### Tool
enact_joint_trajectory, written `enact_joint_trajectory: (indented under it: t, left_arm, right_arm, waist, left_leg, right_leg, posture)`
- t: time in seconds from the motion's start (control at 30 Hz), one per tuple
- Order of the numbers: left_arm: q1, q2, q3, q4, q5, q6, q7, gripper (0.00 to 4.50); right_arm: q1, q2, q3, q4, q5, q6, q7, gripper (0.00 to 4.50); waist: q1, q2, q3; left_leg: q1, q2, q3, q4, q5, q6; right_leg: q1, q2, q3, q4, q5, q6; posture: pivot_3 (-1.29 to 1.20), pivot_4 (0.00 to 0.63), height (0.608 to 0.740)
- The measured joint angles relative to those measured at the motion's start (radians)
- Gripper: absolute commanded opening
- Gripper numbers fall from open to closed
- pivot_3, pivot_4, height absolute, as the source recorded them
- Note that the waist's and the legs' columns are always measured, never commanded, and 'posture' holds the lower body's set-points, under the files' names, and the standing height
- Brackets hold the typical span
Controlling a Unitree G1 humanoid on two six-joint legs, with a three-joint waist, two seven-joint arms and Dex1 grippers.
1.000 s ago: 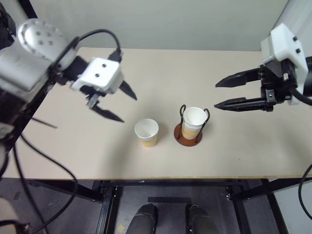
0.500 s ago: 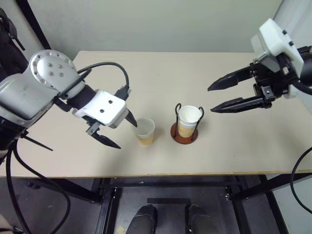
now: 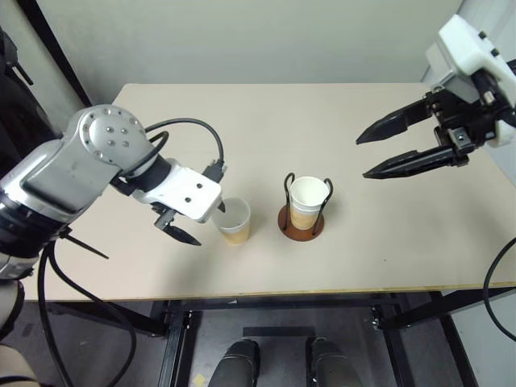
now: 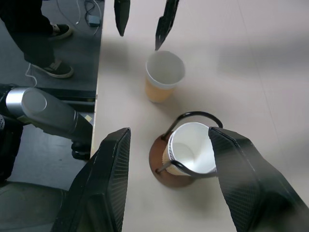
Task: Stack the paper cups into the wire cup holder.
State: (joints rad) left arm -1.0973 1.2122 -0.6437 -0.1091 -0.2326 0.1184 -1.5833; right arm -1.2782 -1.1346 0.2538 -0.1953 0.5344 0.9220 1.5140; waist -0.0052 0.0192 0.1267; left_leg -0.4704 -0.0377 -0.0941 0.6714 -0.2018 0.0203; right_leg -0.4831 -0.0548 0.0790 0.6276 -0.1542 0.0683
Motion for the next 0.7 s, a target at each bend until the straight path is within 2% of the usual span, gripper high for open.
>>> enact_joint_trajectory:
  t: [0.3, 0.7]
  left_arm:
    - [0.073, -0.016, 0.02, -0.042, 0.048, 0.057, 0.0, 3.85]
    - [0.144, -0.113, 0.056, 0.053, 0.219, -0.027, 0.0, 3.85]
  right_arm:
    - [0.0, 0.022, 0.0, 0.015, -0.028, -0.015, 0.019, 2.66]
    - [0.0, 0.037, 0.0, 0.027, -0.048, -0.03, 0.022, 2.66]
  waist:
    - [0.0, 0.0, 0.0]
    - [0.0, 0.0, 0.0]
  left_leg:
    - [0.001, 0.0, 0.0, -0.001, 0.0, 0.0]
    - [0.003, 0.0, 0.0, 0.0, 0.002, -0.001]
  right_leg:
    - [0.0, -0.001, -0.001, 0.0, 0.0, 0.0]
    - [0.002, -0.001, -0.001, 0.001, 0.001, -0.002]
  posture:
    - [0.0, 0.15, 0.74]
    - [0.0, 0.15, 0.74]
